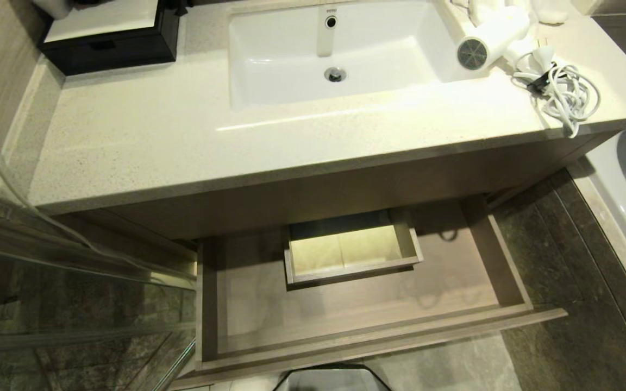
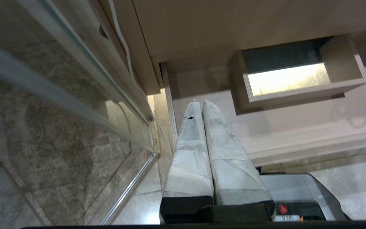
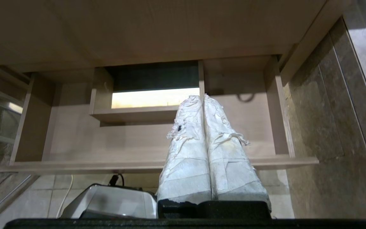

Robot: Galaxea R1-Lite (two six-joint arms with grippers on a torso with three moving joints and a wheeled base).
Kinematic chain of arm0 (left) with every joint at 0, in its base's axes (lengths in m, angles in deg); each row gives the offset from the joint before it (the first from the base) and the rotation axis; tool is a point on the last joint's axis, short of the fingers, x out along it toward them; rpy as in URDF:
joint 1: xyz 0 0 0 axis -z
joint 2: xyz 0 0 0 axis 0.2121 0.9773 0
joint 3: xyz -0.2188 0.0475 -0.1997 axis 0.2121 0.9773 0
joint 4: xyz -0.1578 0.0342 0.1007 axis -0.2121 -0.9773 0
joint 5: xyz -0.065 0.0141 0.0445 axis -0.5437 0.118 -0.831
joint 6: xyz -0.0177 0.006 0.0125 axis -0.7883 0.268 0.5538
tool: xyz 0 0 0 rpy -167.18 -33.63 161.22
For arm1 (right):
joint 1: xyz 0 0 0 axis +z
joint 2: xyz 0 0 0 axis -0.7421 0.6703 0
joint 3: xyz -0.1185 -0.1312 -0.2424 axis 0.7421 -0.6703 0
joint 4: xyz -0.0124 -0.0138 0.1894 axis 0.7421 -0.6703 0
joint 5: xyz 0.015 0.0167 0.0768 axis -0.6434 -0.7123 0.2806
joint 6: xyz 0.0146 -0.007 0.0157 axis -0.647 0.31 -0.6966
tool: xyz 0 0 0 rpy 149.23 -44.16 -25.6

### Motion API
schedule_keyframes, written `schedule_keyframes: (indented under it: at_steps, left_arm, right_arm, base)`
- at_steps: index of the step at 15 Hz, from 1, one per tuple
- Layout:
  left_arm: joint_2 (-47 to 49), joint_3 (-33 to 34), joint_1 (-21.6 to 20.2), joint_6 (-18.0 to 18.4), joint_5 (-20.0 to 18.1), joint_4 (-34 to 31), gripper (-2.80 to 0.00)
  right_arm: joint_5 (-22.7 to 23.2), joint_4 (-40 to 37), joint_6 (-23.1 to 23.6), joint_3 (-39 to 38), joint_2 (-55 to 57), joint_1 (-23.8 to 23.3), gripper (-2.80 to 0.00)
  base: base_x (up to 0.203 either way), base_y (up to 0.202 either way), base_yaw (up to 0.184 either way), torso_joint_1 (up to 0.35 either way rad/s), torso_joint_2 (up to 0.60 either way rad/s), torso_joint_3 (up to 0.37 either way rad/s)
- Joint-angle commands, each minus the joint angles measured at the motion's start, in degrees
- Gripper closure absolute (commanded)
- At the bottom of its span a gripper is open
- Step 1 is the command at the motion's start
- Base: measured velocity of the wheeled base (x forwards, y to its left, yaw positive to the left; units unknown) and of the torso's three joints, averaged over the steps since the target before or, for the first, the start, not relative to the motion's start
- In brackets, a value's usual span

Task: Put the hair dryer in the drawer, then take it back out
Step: Pick up the hairdryer

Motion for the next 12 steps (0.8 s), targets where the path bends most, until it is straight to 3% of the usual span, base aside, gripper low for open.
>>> schedule_keyframes:
  at_steps: [1,12]
  left_arm:
    - [0.0,0.1,0.0,0.0,0.0,0.0,0.00]
    - [0.0,0.1,0.0,0.0,0.0,0.0,0.00]
  right_arm:
    - [0.0,0.1,0.1,-2.3,-2.2,0.0,0.00]
    - [0.0,0.1,0.1,-2.3,-2.2,0.0,0.00]
  base:
    - [0.000,0.000,0.000,0.260,-0.03,0.214]
    - [0.000,0.000,0.000,0.311,-0.11,0.197]
